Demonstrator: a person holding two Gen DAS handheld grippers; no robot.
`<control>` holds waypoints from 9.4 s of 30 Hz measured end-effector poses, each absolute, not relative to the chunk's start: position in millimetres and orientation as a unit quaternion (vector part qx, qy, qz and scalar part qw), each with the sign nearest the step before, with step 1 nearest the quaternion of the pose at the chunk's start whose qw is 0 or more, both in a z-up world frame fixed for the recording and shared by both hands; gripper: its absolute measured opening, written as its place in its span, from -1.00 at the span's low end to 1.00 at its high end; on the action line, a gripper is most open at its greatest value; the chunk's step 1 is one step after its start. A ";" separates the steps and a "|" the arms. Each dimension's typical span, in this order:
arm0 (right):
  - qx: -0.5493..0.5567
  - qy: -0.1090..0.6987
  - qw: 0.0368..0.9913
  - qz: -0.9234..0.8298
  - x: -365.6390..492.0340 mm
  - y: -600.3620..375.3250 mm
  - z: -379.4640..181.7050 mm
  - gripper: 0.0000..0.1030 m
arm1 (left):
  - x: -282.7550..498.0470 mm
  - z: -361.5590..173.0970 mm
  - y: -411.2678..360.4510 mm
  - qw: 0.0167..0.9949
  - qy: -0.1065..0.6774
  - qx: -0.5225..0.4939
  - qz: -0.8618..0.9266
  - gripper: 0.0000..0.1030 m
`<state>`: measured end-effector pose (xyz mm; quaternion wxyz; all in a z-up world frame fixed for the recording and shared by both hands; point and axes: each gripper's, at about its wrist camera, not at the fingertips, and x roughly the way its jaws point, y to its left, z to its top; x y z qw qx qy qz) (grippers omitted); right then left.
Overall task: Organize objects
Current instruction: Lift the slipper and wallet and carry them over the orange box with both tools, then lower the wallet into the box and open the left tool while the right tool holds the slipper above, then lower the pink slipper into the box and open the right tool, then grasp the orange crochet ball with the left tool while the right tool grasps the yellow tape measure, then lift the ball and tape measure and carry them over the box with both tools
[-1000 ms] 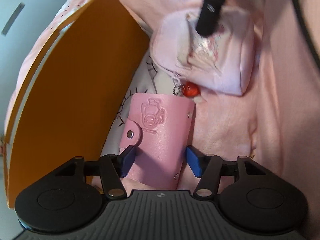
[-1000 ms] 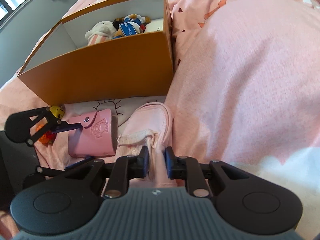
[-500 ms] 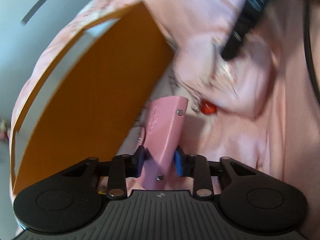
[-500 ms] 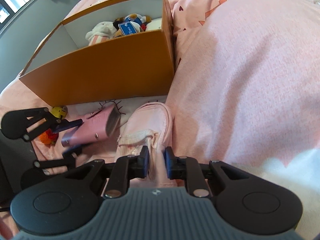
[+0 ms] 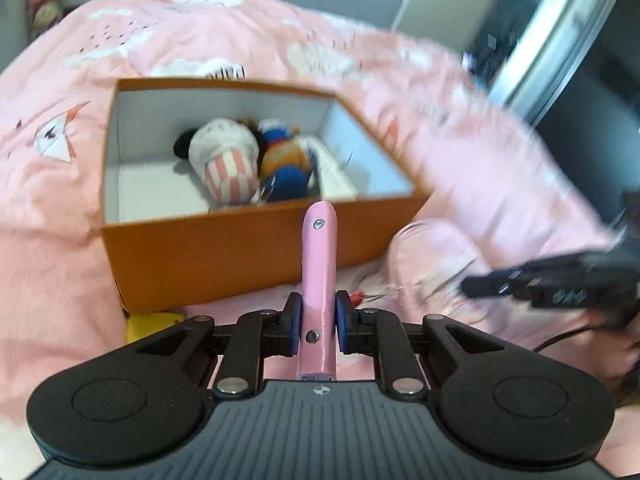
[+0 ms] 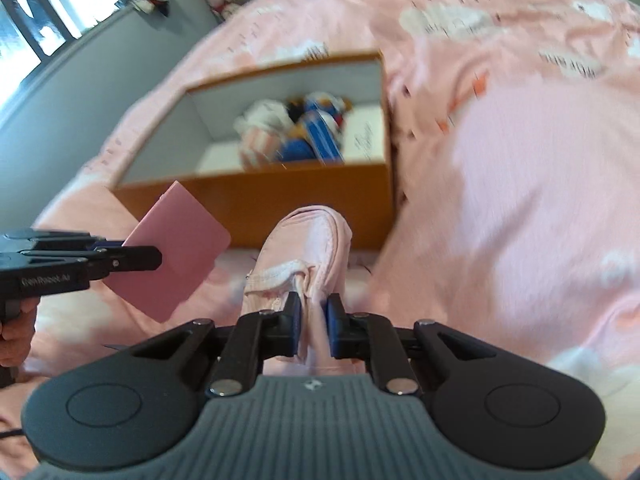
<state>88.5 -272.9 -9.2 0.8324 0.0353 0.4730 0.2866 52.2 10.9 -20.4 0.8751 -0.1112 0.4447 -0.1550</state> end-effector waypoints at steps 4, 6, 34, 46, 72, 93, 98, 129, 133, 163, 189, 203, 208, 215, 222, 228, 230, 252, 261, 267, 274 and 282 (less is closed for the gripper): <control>0.049 0.438 0.844 0.305 90.6 -271.6 27.4 -0.73 | 50.6 14.7 32.8 0.884 0.395 -0.188 -0.164 -0.63; 0.049 0.418 0.852 0.311 96.1 -264.7 44.0 -0.73 | 58.1 29.4 44.1 0.891 0.371 -0.213 -0.153 -0.63; 0.091 0.387 0.875 0.277 195.7 -202.8 4.8 -0.72 | 201.6 -71.3 46.4 0.809 0.567 -0.145 0.059 -0.62; 0.079 0.384 0.878 0.276 189.9 -206.3 1.4 -0.72 | 199.5 -71.9 42.7 0.791 0.602 -0.100 0.045 -0.51; 0.058 0.388 0.869 0.300 190.4 -181.9 2.7 -0.72 | 223.0 -48.5 34.7 0.809 0.582 0.050 -0.069 -0.38; 0.038 0.396 0.868 0.296 197.4 -171.2 -8.5 -0.70 | 260.5 -108.5 32.1 0.770 0.636 0.046 -0.020 -0.40; 0.050 0.400 0.865 0.299 200.7 -171.1 -9.2 -0.70 | 256.1 -101.0 38.8 0.789 0.614 0.013 -0.034 -0.40; 0.049 0.539 0.755 0.370 215.1 -43.9 -69.9 -0.71 | 123.3 -61.1 145.4 0.890 0.370 -0.241 0.116 -0.20; 0.003 0.543 0.759 0.361 212.4 -30.8 -72.4 -0.67 | 119.9 -63.0 146.7 0.888 0.370 -0.246 0.115 -0.20; -0.074 0.369 0.849 0.371 84.3 -84.1 -26.9 0.05 | 36.1 -75.9 83.3 0.856 0.498 -0.131 0.041 0.14; -0.085 0.430 0.816 0.376 95.9 -75.1 -76.4 0.23 | 45.9 -126.4 66.1 0.845 0.531 -0.046 0.040 0.15; -0.019 0.501 0.771 0.394 108.1 -37.7 -96.9 -0.11 | 27.3 -80.1 105.3 0.874 0.465 -0.078 0.121 0.14; -0.020 0.521 0.765 0.377 109.6 -18.9 -109.4 -0.09 | 30.7 -89.4 121.3 0.872 0.458 -0.120 0.127 0.14; -0.083 0.503 0.768 0.387 94.1 17.2 -117.6 0.23 | 30.6 -93.8 134.2 0.869 0.455 -0.152 0.118 0.15; -0.107 0.494 0.785 0.359 92.4 34.8 -126.2 0.12 | 30.9 -96.9 137.6 0.866 0.459 -0.162 0.116 0.15; -0.117 0.496 0.778 0.367 83.9 32.1 -122.3 0.05 | 30.8 -97.2 137.5 0.865 0.460 -0.161 0.117 0.15; -0.123 0.498 0.773 0.372 79.0 28.7 -119.7 0.05 | 30.5 -97.4 136.6 0.866 0.460 -0.159 0.118 0.15; -0.091 0.353 0.817 0.447 51.8 -83.6 6.4 0.05 | 26.5 -9.2 92.7 0.919 0.373 -0.124 0.038 0.14; -0.055 0.306 0.861 0.403 106.7 -107.0 49.6 0.05 | 89.4 25.4 64.4 0.933 0.355 -0.066 -0.008 0.14; -0.051 0.319 0.866 0.381 145.5 -104.1 43.5 0.05 | 140.8 14.3 41.2 0.929 0.369 0.003 -0.022 0.14; -0.071 0.341 0.868 0.354 186.2 -88.6 11.2 0.05 | 195.6 -24.3 31.6 0.917 0.392 0.068 0.012 0.14; -0.081 0.364 0.862 0.345 213.2 -77.3 -10.0 0.05 | 227.9 -52.5 36.7 0.900 0.423 0.107 0.020 0.14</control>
